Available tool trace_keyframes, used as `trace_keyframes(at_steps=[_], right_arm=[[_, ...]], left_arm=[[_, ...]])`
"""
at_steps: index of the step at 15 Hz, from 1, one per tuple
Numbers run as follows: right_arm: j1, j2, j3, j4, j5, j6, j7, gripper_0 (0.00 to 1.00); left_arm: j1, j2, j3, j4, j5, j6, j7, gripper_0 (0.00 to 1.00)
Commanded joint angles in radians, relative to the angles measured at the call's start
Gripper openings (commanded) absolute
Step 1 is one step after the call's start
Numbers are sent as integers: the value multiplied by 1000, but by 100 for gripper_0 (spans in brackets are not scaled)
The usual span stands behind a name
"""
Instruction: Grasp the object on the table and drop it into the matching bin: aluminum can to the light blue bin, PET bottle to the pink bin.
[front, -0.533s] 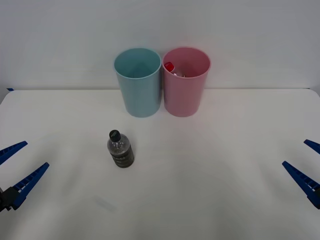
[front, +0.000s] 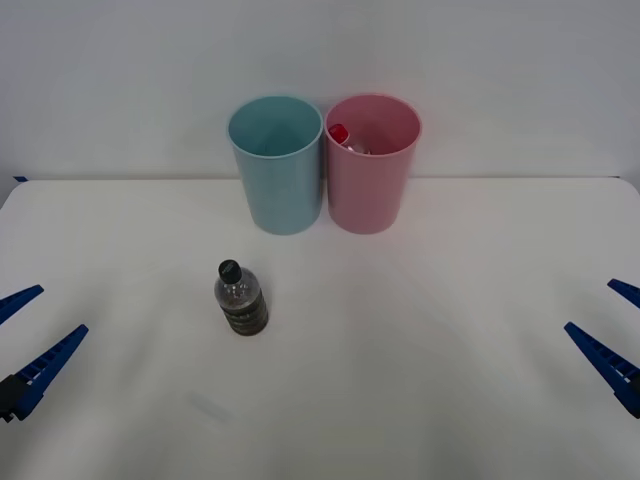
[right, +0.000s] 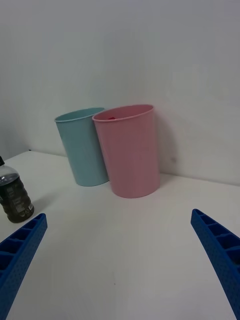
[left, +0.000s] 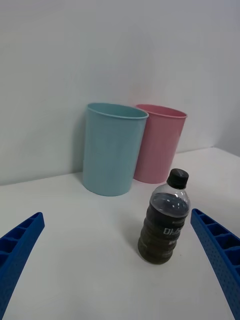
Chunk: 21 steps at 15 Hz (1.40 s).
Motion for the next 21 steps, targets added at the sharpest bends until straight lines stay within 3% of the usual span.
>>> trace_keyframes(at_steps=[1, 6, 10, 14, 21], right_arm=[[0, 0, 0, 0, 0, 0, 0, 100], [0, 0, 0, 0, 0, 0, 0, 100], [0, 0, 0, 0, 0, 0, 0, 100], [0, 0, 0, 0, 0, 0, 0, 100], [0, 0, 0, 0, 0, 0, 0, 100]], left_arm=[[24, 5, -11, 2, -1, 8, -12, 100], [50, 5, -30, 2, -81, 23, -56, 100], [50, 5, -116, 31, -84, 57, -159, 100], [29, 4, -205, 51, -84, 103, -176, 100], [-121, 4, -322, 222, -79, 109, -242, 100]])
